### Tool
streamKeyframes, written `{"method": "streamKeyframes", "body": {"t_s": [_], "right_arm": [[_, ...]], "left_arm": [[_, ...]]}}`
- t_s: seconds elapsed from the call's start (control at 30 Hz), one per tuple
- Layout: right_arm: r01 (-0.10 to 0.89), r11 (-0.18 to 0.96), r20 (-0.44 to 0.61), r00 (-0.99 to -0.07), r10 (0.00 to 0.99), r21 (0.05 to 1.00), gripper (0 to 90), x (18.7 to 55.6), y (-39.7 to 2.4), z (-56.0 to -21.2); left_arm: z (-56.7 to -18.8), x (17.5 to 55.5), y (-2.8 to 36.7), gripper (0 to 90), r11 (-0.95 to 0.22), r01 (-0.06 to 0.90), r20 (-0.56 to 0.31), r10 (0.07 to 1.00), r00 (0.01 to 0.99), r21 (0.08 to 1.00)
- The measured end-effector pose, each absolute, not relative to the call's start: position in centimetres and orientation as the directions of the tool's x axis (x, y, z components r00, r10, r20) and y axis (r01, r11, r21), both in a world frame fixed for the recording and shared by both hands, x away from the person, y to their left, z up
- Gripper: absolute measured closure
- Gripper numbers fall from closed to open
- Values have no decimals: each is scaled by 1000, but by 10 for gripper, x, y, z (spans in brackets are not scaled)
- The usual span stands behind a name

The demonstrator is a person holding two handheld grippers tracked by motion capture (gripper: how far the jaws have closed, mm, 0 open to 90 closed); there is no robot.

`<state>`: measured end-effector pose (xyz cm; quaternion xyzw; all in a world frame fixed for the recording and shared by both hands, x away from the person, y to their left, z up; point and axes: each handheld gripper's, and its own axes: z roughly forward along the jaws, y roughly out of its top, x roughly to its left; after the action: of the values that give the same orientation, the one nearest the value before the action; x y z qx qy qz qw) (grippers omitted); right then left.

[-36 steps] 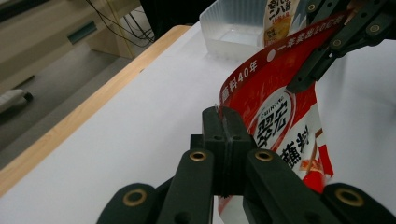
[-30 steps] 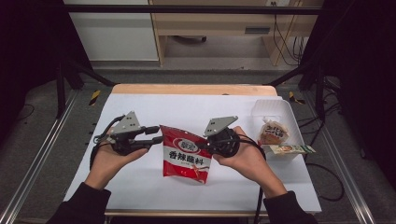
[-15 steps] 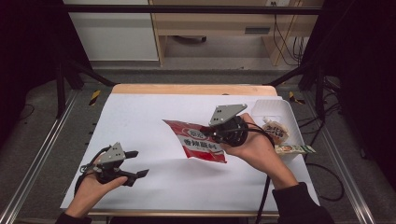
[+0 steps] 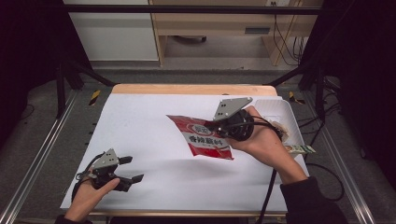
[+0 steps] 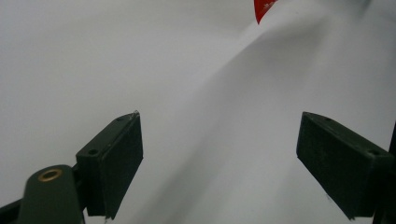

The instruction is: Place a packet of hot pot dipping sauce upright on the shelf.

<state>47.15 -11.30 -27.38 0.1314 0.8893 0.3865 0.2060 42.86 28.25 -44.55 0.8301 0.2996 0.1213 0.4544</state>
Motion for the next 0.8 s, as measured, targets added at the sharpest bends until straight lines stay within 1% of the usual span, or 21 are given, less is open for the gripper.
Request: {"method": "streamKeyframes", "body": {"t_s": [0.23, 0.6, 0.8], "right_arm": [[62, 657, -272, -878, 394, 751, 896, 480, -116, -265], [7, 672, -324, -872, 366, 741, 896, 483, -119, -246], [2, 658, -326, -868, 376, 753, 895, 490, -124, -238]], "left_arm": [[-447, 429, 284, 139, -406, 392, -76, 609, 789, 825], [-450, 424, 282, 133, -421, 395, -73, 603, 794, 816], [-452, 425, 282, 132, -422, 404, -79, 606, 792, 812]]}}
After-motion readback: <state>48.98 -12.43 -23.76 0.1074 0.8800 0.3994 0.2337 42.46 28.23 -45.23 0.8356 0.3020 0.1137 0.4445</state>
